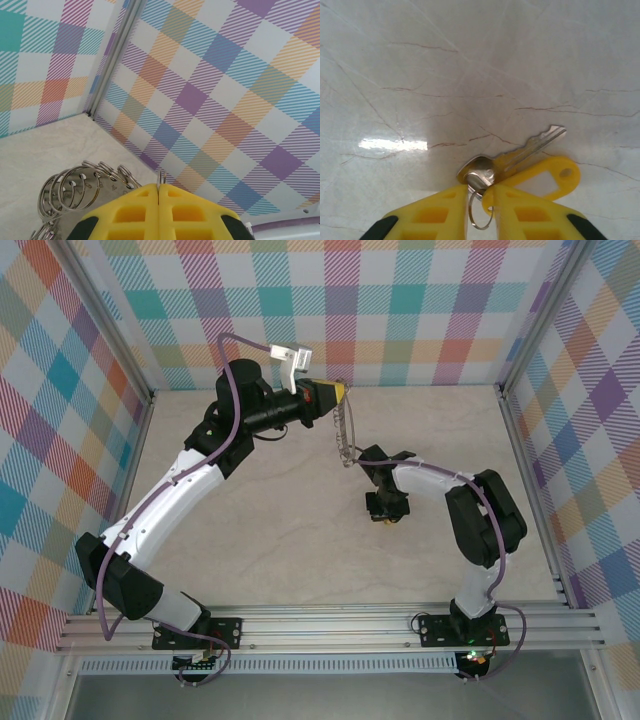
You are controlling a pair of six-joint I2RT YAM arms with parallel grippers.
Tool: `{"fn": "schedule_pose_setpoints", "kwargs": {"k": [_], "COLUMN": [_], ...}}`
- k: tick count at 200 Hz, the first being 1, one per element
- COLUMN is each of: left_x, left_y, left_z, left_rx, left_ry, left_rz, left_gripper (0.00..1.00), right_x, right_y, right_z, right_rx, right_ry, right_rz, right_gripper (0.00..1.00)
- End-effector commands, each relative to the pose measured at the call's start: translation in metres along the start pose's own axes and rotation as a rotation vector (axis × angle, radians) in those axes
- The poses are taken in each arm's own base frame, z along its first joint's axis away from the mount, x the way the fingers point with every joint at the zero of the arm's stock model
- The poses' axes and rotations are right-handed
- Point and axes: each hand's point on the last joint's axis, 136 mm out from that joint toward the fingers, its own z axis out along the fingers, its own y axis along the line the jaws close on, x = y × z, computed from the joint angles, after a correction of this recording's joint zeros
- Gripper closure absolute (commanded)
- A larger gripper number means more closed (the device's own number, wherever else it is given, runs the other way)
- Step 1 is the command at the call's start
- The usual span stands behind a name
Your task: Put the keys on the keyring
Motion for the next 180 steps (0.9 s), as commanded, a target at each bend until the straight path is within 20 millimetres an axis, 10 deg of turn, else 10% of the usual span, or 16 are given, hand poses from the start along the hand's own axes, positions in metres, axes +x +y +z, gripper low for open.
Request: {"fn": "schedule_pose_setpoints", "kwargs": {"k": [1,180], "left_x": [-0.028,-0.027], "left_y": [-0.016,-0.018], "left_z": [-0.016,-0.017], "left_rx": [0.023,0.032], "left_ry": [-0.089,-0.084], "left_rz": [0.066,0.061], "left_gripper": [1.0,1.0], "right_x": [0.005,0.0], "right_y": [-0.005,-0.005], "right_z": [0.005,-0.007], "right_rx": [0.045,0.044], "right_ry": [0.033,0.002], "right_rz": [-0.008,0.02], "right_gripper": [0.83,0.83]}}
